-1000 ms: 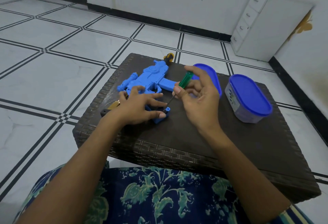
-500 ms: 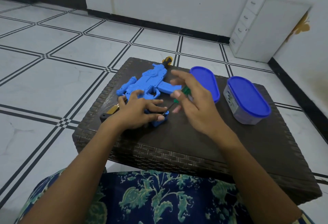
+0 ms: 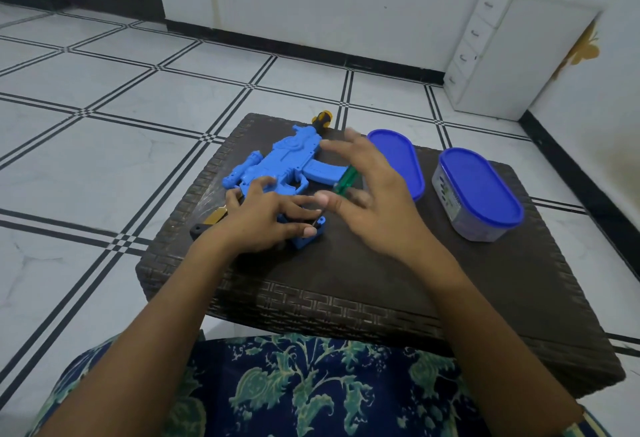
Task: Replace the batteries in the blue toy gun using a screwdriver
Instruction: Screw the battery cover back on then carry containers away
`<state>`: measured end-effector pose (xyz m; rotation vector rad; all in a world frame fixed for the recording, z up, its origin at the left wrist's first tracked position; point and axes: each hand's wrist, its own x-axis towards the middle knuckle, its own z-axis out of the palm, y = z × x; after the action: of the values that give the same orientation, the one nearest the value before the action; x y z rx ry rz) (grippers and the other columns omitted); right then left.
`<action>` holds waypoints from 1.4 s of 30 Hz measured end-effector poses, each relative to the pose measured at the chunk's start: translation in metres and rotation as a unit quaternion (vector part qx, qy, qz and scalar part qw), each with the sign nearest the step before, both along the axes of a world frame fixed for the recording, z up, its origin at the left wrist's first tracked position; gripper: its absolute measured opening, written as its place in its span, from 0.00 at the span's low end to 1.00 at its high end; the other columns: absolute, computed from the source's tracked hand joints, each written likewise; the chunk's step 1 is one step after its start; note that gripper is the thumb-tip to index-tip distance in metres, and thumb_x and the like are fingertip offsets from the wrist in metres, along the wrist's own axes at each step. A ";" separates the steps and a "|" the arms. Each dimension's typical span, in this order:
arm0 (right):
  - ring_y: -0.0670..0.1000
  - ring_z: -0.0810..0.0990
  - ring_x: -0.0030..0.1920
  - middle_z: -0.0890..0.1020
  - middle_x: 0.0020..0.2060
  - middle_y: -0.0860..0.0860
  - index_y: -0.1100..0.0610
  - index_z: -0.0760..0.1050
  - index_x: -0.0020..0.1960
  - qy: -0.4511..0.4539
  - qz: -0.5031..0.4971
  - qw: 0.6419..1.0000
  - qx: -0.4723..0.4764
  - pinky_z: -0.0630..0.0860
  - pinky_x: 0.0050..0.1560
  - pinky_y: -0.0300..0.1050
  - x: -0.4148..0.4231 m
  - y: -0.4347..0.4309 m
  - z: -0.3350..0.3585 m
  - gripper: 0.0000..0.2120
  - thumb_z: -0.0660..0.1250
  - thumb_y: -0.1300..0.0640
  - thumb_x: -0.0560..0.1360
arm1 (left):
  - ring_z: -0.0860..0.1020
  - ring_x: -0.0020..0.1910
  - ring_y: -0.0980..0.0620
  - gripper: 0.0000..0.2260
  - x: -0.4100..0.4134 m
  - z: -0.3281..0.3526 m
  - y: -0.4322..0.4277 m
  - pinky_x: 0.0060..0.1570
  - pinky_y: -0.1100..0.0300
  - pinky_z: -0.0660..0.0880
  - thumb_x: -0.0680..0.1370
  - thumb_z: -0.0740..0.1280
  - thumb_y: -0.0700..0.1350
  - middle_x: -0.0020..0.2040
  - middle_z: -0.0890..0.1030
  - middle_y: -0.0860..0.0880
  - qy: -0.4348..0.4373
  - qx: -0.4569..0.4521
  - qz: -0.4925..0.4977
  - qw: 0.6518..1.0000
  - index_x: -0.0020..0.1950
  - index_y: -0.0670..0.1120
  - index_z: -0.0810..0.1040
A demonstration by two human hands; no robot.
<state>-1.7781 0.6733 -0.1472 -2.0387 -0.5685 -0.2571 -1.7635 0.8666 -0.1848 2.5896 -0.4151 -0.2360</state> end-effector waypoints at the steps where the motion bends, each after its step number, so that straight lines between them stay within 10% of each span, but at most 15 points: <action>1: 0.41 0.77 0.62 0.76 0.64 0.46 0.51 0.74 0.66 0.011 0.019 1.000 0.003 0.80 0.50 0.36 0.000 -0.001 0.000 0.21 0.71 0.63 0.75 | 0.49 0.74 0.54 0.08 0.000 0.000 0.000 0.67 0.42 0.45 0.71 0.64 0.66 0.58 0.60 0.82 0.001 0.002 -0.003 1.000 0.45 0.79 0.68; 4: 0.46 0.84 0.44 0.84 0.46 0.51 0.54 0.77 0.59 -0.029 -0.006 0.999 -0.013 0.82 0.41 0.47 0.000 -0.004 0.000 0.16 0.74 0.58 0.73 | 0.49 0.74 0.54 0.09 0.000 0.003 -0.001 0.69 0.42 0.45 0.72 0.65 0.64 0.55 0.59 0.81 0.003 0.001 0.000 1.000 0.46 0.78 0.67; 7: 0.41 0.75 0.63 0.74 0.67 0.45 0.49 0.73 0.66 0.000 0.007 1.000 -0.018 0.81 0.50 0.40 0.000 -0.001 0.000 0.25 0.76 0.59 0.71 | 0.49 0.74 0.53 0.09 0.000 0.002 -0.001 0.68 0.43 0.45 0.72 0.65 0.64 0.57 0.60 0.78 -0.001 0.003 0.003 1.000 0.48 0.77 0.68; 11: 0.46 0.83 0.42 0.84 0.46 0.51 0.54 0.76 0.56 -0.023 -0.009 1.000 -0.004 0.80 0.34 0.44 0.000 -0.003 -0.002 0.16 0.76 0.58 0.71 | 0.50 0.74 0.54 0.07 0.002 0.000 0.002 0.67 0.43 0.46 0.71 0.65 0.65 0.54 0.58 0.84 -0.002 0.003 -0.004 1.000 0.43 0.79 0.68; 14: 0.38 0.73 0.65 0.72 0.68 0.43 0.48 0.70 0.70 0.004 0.011 1.000 -0.002 0.82 0.47 0.38 0.000 0.000 0.000 0.33 0.78 0.60 0.69 | 0.50 0.74 0.54 0.07 0.003 0.000 0.001 0.67 0.43 0.46 0.71 0.65 0.66 0.57 0.61 0.82 0.000 0.003 -0.004 1.000 0.43 0.79 0.69; 18: 0.44 0.83 0.42 0.84 0.44 0.48 0.51 0.76 0.63 -0.033 -0.041 0.999 -0.004 0.82 0.43 0.46 0.000 -0.002 -0.002 0.24 0.78 0.54 0.69 | 0.50 0.74 0.54 0.07 0.003 0.000 0.002 0.67 0.43 0.47 0.71 0.65 0.66 0.59 0.63 0.78 -0.001 0.010 -0.003 1.000 0.43 0.80 0.68; 21: 0.36 0.79 0.55 0.79 0.58 0.42 0.49 0.73 0.67 0.007 -0.021 0.999 0.026 0.81 0.52 0.45 0.000 0.002 -0.002 0.32 0.80 0.58 0.66 | 0.50 0.75 0.54 0.07 0.003 -0.001 0.002 0.67 0.44 0.47 0.71 0.65 0.65 0.49 0.57 0.83 -0.007 0.005 -0.008 1.000 0.43 0.78 0.69; 36: 0.58 0.84 0.32 0.82 0.33 0.62 0.61 0.75 0.43 0.076 -0.123 0.958 0.249 0.82 0.33 0.46 0.005 -0.007 0.002 0.08 0.72 0.58 0.75 | 0.47 0.74 0.55 0.21 0.009 -0.008 0.008 0.67 0.41 0.44 0.66 0.64 0.71 0.67 0.63 0.76 0.014 0.005 -0.016 1.000 0.58 0.76 0.70; 42: 0.53 0.78 0.27 0.78 0.29 0.59 0.65 0.71 0.43 0.069 -0.217 0.973 0.019 0.77 0.28 0.46 0.010 -0.025 -0.008 0.24 0.59 0.42 0.79 | 0.42 0.74 0.58 0.30 0.008 -0.009 0.013 0.67 0.45 0.43 0.65 0.70 0.68 0.69 0.57 0.77 0.023 0.034 -0.045 0.998 0.65 0.74 0.64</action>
<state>-1.7683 0.6486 -0.1547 -2.1071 -0.0243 -0.3766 -1.7554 0.8800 -0.1942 2.6291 -0.5170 -0.3460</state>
